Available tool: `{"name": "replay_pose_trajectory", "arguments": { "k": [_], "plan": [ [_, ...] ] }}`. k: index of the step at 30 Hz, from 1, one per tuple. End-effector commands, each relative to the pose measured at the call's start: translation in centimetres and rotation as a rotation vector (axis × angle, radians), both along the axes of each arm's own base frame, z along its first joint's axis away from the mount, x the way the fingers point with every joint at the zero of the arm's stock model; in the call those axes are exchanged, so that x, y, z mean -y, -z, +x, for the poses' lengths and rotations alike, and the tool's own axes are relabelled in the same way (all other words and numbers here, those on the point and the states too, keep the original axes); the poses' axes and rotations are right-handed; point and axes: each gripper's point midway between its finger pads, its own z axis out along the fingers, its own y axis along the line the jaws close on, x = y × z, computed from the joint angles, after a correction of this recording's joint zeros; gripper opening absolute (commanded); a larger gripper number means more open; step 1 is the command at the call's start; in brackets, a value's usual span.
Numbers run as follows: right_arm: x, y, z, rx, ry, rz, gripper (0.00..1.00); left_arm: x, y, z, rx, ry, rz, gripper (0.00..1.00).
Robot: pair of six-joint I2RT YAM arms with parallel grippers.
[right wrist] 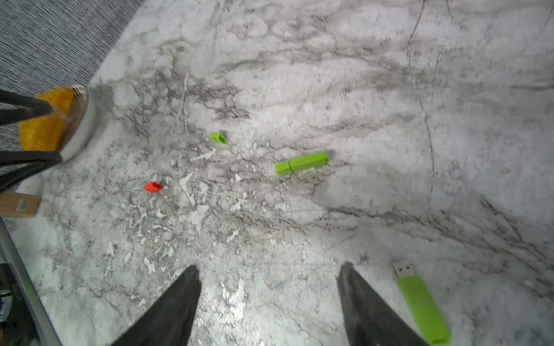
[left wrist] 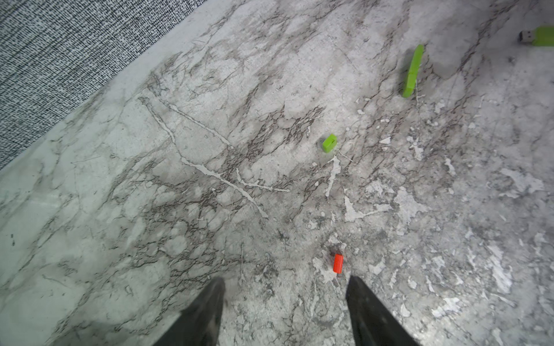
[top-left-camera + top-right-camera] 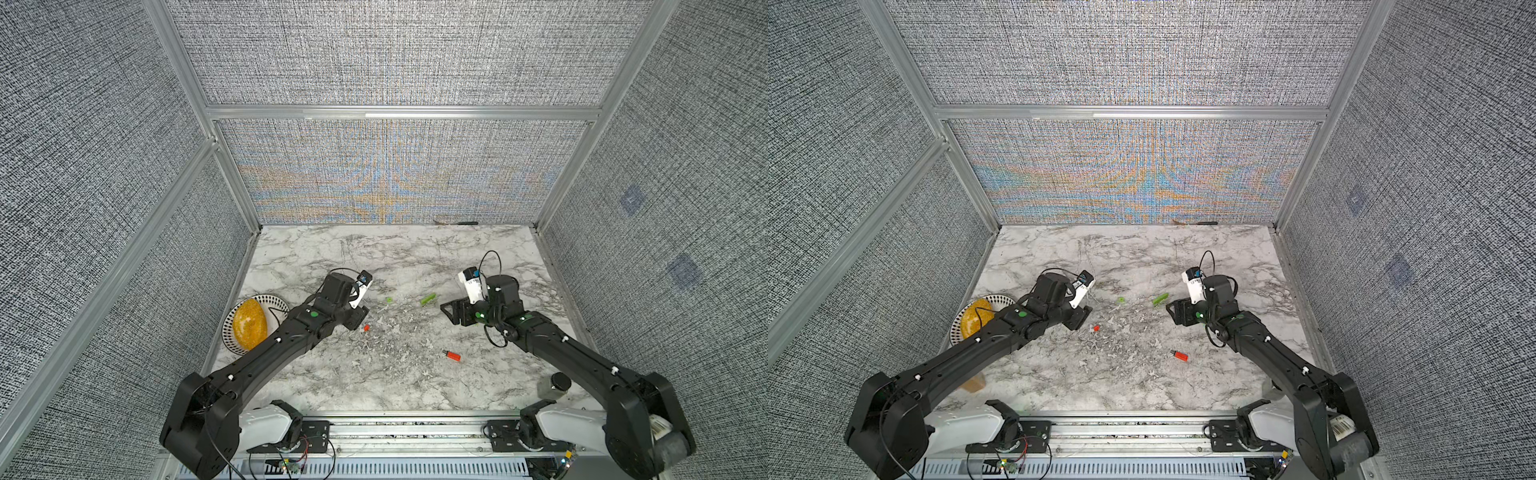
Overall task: Close the usb drive cover
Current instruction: Pick up the cover from the center of the board.
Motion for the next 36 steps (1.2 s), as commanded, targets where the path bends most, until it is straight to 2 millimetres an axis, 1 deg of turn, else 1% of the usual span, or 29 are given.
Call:
{"name": "replay_pose_trajectory", "arguments": {
  "k": [1, 3, 5, 7, 11, 17, 24, 28, 33, 36],
  "plan": [
    [0.0, 0.7, -1.1, -0.030, -0.004, -0.061, 0.76, 1.3, 0.5, -0.8, 0.036, 0.223, 0.075, 0.66],
    [-0.6, 0.5, -1.5, -0.022, -0.021, -0.055, 0.76, 0.9, 1.9, -1.1, -0.015, 0.276, 0.155, 0.64],
    [-0.9, 0.7, -1.7, -0.017, -0.018, -0.043, 0.76, 0.7, 3.5, -0.9, -0.063, 0.296, 0.213, 0.61],
    [-1.1, 0.8, -1.7, -0.017, -0.018, -0.028, 0.76, 0.7, 4.5, -0.8, -0.104, 0.297, 0.231, 0.61],
    [-1.5, 1.1, -1.9, -0.025, -0.018, -0.016, 0.76, 1.0, 5.6, -0.2, -0.148, 0.270, 0.238, 0.61],
    [-2.3, 1.1, -1.9, -0.020, -0.032, 0.002, 0.76, 0.9, 7.8, -0.4, -0.245, 0.264, 0.272, 0.60],
    [-2.6, 1.3, -1.7, -0.018, -0.040, 0.008, 0.78, 0.9, 9.2, -1.2, -0.311, 0.291, 0.289, 0.58],
    [-2.6, 1.4, -1.6, -0.017, -0.042, 0.002, 0.78, 1.1, 9.6, -1.4, -0.330, 0.302, 0.289, 0.57],
    [-2.5, 1.4, -1.5, -0.016, -0.042, -0.008, 0.78, 1.1, 10.5, -1.7, -0.367, 0.320, 0.307, 0.52],
    [-2.5, 1.7, -1.5, -0.023, -0.040, -0.012, 0.78, 1.1, 11.1, -1.8, -0.389, 0.326, 0.313, 0.47]
  ]
}}
